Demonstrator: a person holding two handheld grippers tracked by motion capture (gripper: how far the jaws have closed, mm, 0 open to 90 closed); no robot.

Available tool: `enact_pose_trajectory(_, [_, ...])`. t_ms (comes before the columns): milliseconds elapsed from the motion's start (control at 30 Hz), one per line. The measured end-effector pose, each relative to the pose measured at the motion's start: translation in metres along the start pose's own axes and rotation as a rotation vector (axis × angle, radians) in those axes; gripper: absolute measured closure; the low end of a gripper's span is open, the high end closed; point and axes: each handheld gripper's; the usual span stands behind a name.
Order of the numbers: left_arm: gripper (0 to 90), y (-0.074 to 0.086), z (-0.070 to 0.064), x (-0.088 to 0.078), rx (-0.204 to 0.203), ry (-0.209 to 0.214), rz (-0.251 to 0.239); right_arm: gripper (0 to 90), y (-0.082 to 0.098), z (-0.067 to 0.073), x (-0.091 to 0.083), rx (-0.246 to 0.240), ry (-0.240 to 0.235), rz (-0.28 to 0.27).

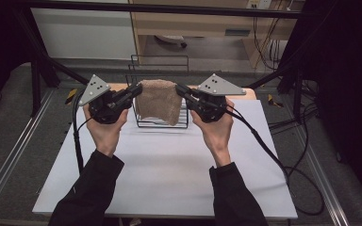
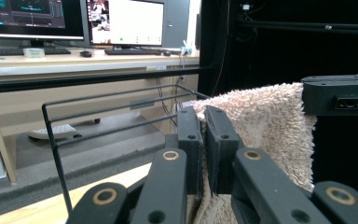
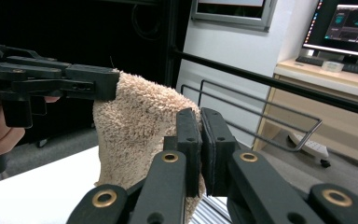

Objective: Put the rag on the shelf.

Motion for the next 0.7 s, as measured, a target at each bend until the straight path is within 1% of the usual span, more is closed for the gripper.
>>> enact_pose_trajectory(200, [85.5,-0.010,0.004,0.004,0.008,0.000,-0.019,87.0,-0.011,-0.005,0.005,-0.005,0.015,-0.017])
enact_pose_trajectory(267, [85.5,-0.013,0.005,0.005,0.016,-0.002,-0.019,87.0,-0.014,-0.006,0.007,-0.007,0.018,-0.022])
enact_pose_trajectory(333, [85.4,-0.015,0.006,0.006,0.012,-0.001,-0.028,87.0,-0.017,-0.008,0.009,-0.005,0.022,-0.025])
enact_pose_trajectory(367, [85.5,-0.017,0.007,0.006,0.016,-0.001,-0.025,87.0,-0.018,-0.009,0.010,-0.005,0.023,-0.028])
enact_pose_trajectory(400, [85.4,-0.017,0.007,0.007,0.006,0.005,-0.032,87.0,-0.020,-0.010,0.011,-0.004,0.025,-0.030])
enact_pose_trajectory(467, [85.4,-0.020,0.009,0.008,0.018,-0.002,-0.035,87.0,-0.023,-0.011,0.014,-0.007,0.029,-0.033])
enact_pose_trajectory(500, [85.4,-0.021,0.009,0.009,0.009,0.004,-0.040,87.0,-0.025,-0.012,0.015,-0.010,0.031,-0.035])
enact_pose_trajectory(567, [85.4,-0.023,0.011,0.009,0.019,-0.004,-0.043,87.0,-0.028,-0.013,0.017,-0.011,0.033,-0.037])
enact_pose_trajectory(633, [85.4,-0.025,0.012,0.011,0.013,-0.003,-0.045,87.0,-0.030,-0.014,0.019,-0.011,0.036,-0.040])
enact_pose_trajectory(667, [85.4,-0.026,0.013,0.011,0.023,-0.011,-0.042,87.0,-0.031,-0.014,0.020,-0.010,0.037,-0.040])
enact_pose_trajectory(700, [85.4,-0.027,0.013,0.012,0.016,-0.009,-0.043,87.0,-0.031,-0.015,0.021,-0.009,0.037,-0.040])
Point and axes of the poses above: each handheld gripper's, and its own axes: x roughly forward along the jaws, y roughly out of its underside, z roughly to its left, and after that the axes turned 9 degrees about y, right-handed
